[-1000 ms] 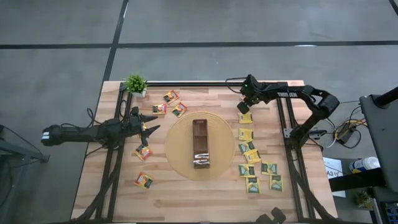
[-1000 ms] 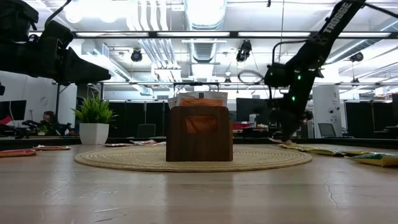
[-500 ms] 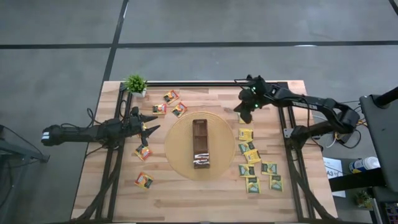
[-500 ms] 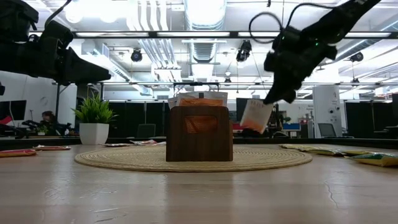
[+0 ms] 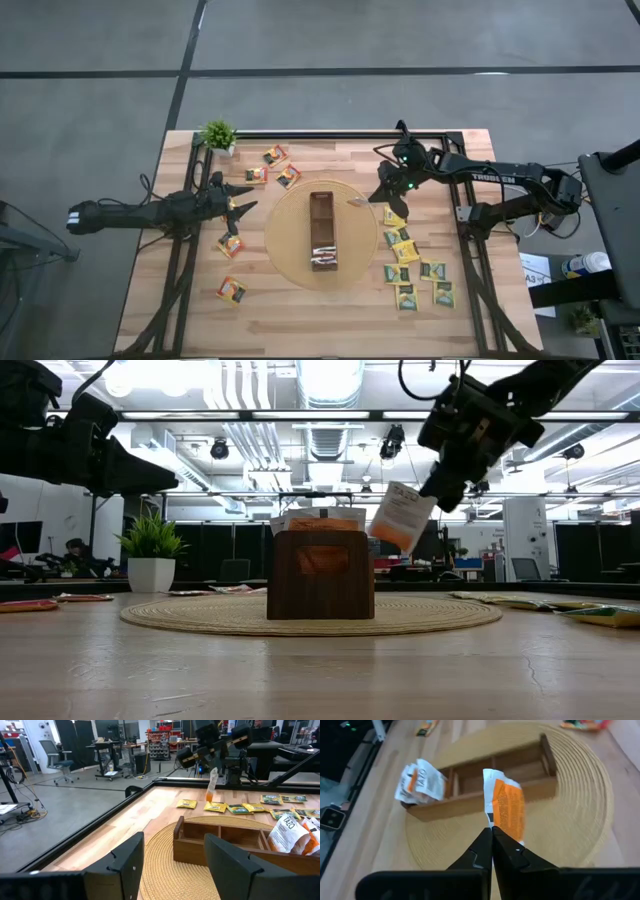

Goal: Pick & Place Tea
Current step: Put the white tea bag into the bottom section of the wooden organizer

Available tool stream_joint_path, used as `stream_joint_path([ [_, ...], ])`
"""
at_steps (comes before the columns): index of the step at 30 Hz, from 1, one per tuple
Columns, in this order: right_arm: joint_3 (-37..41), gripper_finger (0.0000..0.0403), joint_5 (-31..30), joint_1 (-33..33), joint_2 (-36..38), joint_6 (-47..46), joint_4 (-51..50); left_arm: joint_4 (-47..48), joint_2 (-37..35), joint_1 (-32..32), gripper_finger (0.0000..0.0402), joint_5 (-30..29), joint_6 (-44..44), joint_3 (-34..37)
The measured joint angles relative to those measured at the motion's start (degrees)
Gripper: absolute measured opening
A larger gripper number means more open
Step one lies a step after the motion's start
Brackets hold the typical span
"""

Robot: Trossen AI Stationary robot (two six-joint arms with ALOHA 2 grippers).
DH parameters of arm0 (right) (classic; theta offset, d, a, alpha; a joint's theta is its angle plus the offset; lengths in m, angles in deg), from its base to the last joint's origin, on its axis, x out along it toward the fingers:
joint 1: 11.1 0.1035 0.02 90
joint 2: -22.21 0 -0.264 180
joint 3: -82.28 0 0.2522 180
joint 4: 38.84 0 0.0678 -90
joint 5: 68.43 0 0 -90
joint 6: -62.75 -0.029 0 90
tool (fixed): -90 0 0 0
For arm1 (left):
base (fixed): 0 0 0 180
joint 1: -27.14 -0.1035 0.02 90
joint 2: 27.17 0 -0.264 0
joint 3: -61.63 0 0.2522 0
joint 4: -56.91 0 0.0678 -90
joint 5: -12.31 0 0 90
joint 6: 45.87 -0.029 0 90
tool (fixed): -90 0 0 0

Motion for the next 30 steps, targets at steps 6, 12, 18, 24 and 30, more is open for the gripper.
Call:
stream_joint_path([
  [6,-1.16,0.0008,0.15,4.18,-0.38,-0.77,1.34,0.00,0.00,0.00,0.0202,0.00,0.00,0.02],
  [12,-1.16,0.0008,1.67,8.88,-0.38,-1.62,5.25,0.00,0.00,0.00,0.0202,0.00,0.01,0.02],
  [18,-1.16,0.0008,1.81,12.92,-0.40,-1.67,6.86,0.00,-0.02,0.04,0.0202,0.00,0.00,0.00],
  [24,-1.16,0.0008,1.67,14.90,-4.14,-4.36,13.34,0.00,-0.02,0.04,0.0202,0.00,0.02,0.02],
  [30,-1.42,0.0008,3.88,14.89,-10.17,-9.36,21.52,0.00,-0.01,0.02,0.0202,0.00,0.01,0.02],
])
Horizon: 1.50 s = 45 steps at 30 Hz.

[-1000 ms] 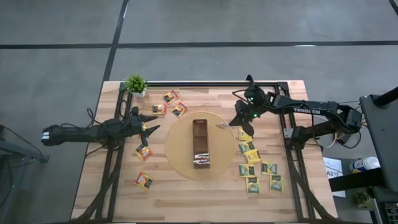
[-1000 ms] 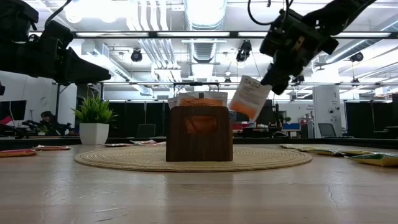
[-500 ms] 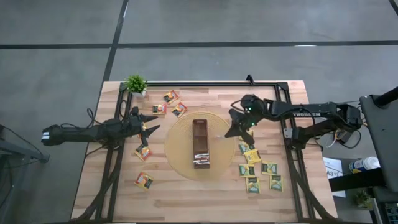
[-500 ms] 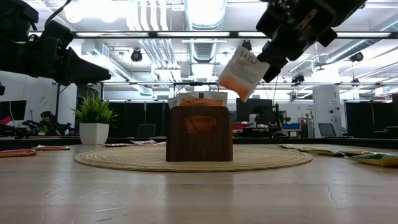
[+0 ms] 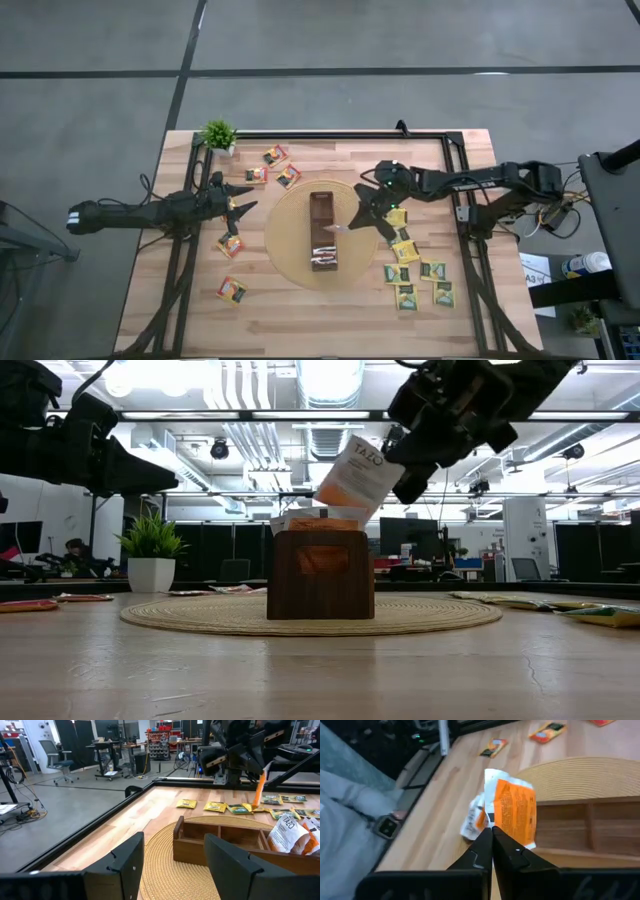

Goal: Pick & Place Tea
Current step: Put the white tea bag into the bottom section of the wooden organizer

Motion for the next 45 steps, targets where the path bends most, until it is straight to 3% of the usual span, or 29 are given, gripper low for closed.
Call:
stream_joint_path([
  [12,-5.09,0.0008,0.80,4.19,-7.71,-2.20,1.60,0.00,0.04,-0.03,0.0202,0.01,-0.01,0.00],
  [17,-8.26,0.0008,0.83,5.69,-10.81,-1.80,-4.28,0.00,0.06,-0.04,0.0202,0.00,0.01,0.00],
  [29,-13.64,0.0008,0.48,5.75,-11.70,-0.48,-8.02,-0.02,0.06,-0.02,0.0202,0.00,-0.01,0.00],
  [36,-21.32,0.0008,0.60,5.73,-13.29,1.85,-23.40,-0.02,0.06,-0.02,0.0202,0.00,0.01,0.00],
  [45,-27.40,0.0008,0.62,5.50,-19.25,2.12,-27.43,-0.02,0.06,0.02,0.0202,0.00,-0.01,-0.01],
])
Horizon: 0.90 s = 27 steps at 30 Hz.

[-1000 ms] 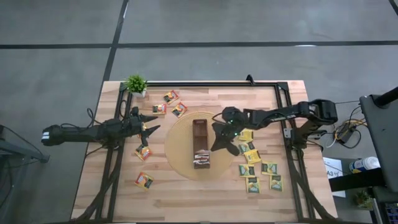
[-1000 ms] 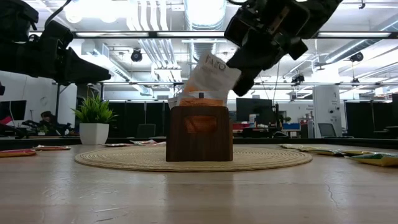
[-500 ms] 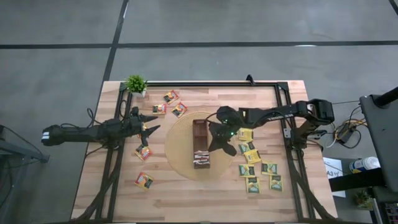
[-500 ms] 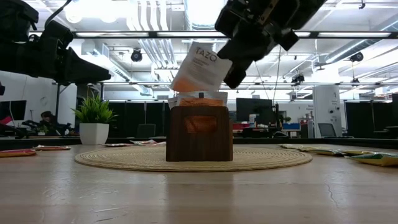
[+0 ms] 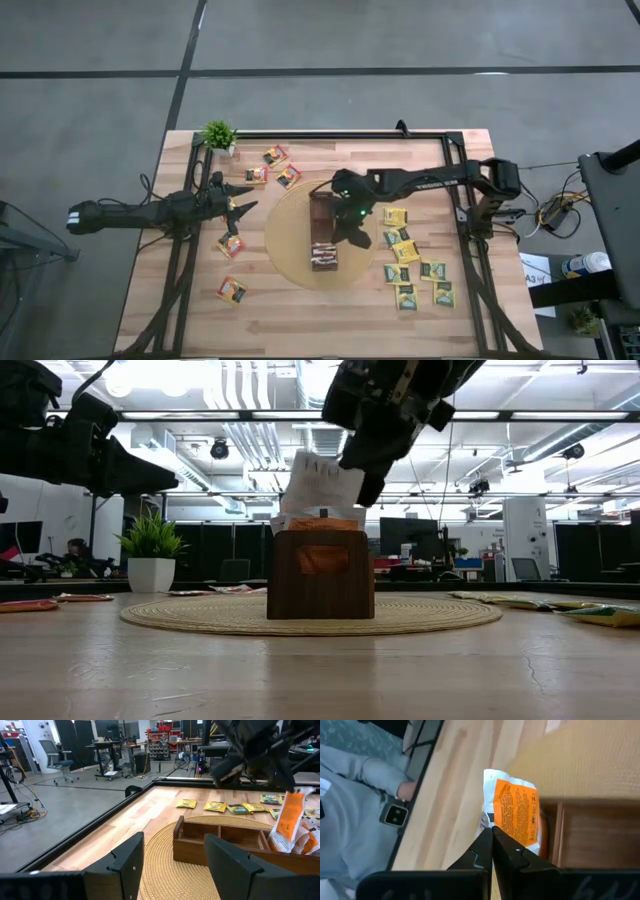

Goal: Pick & Place Tea
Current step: Put the white tea bag into the bottom section of the wooden organizer

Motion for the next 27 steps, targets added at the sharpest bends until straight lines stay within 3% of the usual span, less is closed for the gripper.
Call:
stream_joint_path([
  [5,-3.34,0.0008,2.58,-0.01,-5.31,0.16,-5.13,0.02,-0.02,0.00,0.0202,0.00,0.00,0.01],
  [11,-10.35,0.0008,2.75,-0.41,-10.12,4.50,-18.57,0.02,-0.01,-0.02,0.0202,0.00,0.00,-0.01],
  [19,-15.96,0.0008,0.90,-1.81,-10.30,5.77,-25.61,0.02,-0.01,-0.02,0.0202,0.00,0.00,0.01],
  [27,-16.56,0.0008,-0.49,-2.04,-10.26,5.03,-28.91,0.02,-0.01,-0.07,0.0202,0.00,0.00,0.00],
])
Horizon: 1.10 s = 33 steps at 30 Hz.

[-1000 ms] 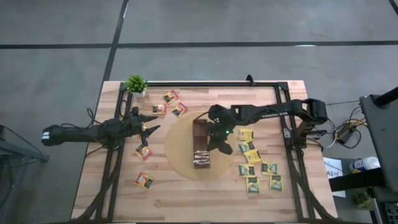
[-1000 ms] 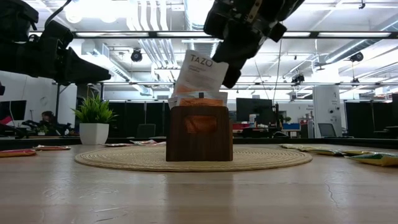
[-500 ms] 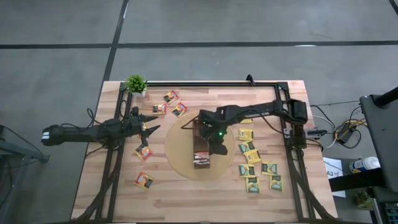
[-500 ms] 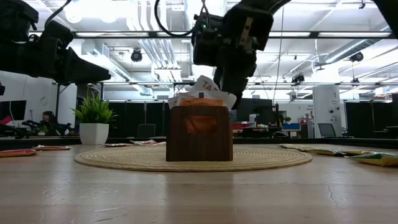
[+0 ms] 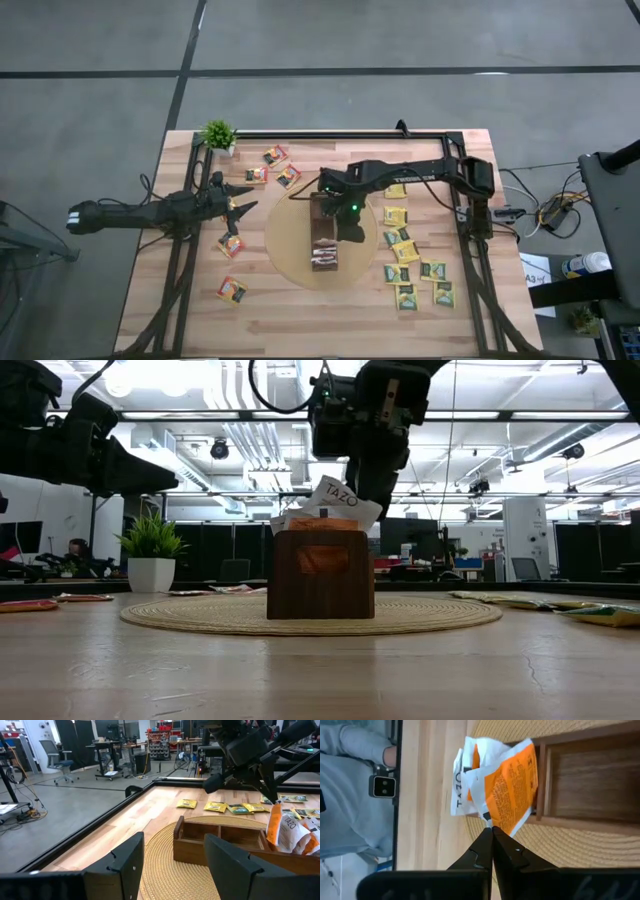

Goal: Pick & Place Tea
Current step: Put the white tea bag into the bottom section of the wooden organizer

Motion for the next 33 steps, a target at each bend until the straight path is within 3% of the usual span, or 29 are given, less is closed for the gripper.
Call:
stream_joint_path([
  [23,-2.70,0.0008,-0.12,-0.24,-0.04,0.80,0.16,0.00,0.01,0.02,0.0202,0.00,0.00,0.01],
  [33,-3.18,0.0008,0.00,-0.11,-6.92,1.41,0.96,0.00,0.01,0.07,0.0202,0.00,0.00,0.01],
])
